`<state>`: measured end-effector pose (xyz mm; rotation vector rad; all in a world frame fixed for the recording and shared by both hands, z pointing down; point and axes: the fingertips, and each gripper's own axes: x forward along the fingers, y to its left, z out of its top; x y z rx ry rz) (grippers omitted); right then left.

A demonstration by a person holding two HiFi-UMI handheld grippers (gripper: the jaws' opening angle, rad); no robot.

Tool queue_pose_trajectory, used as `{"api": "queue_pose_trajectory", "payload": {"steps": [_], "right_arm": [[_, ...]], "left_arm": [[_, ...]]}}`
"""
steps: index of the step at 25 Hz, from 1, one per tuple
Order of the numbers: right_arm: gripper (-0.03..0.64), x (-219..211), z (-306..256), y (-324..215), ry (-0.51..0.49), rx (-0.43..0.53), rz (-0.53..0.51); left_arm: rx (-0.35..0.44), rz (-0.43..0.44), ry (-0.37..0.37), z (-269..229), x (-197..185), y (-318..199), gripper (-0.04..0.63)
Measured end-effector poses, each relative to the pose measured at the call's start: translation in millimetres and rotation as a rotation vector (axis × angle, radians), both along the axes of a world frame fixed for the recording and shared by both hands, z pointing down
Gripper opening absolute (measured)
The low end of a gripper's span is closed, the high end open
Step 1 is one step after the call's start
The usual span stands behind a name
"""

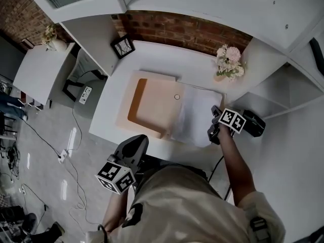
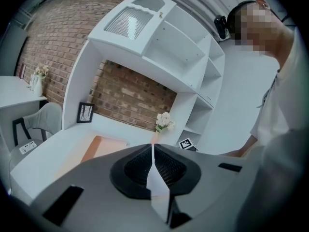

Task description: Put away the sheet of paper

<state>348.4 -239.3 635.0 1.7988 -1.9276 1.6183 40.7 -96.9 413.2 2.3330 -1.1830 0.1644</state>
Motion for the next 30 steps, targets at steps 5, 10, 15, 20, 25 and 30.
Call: {"api": "queue_pose_trajectory", "payload": {"steps": [5, 10, 15, 20, 25, 30], "right_arm": [[0.028, -3, -1, 4, 0.061, -0.022, 0.026], [0.028, -5, -2, 3, 0.090, -0.030, 0.050], [0.028, -16, -3, 1, 0.093, -0.034, 0.060], [0.028, -19, -5, 1, 0.094, -0.040, 0.063], [0.028, -20, -10, -3, 0.100, -0.042, 0.060], [0.028, -27, -18, -8, 0.097, -0.030, 0.058]], "left_arm": [[0.012, -0.023, 0.027, -2, -37, -4, 0.028], [0.007, -0.074, 0.048, 5, -69, -6, 0.028], [0.010, -0.073, 0.058, 7, -81, -10, 0.028], [0.012, -0.068, 0.076, 9, -84, -13, 0.028], [0.013, -0.077, 0.075, 7, -92, -17, 0.028], [0.023, -0.083, 0.078, 4, -100, -22, 0.028]]}}
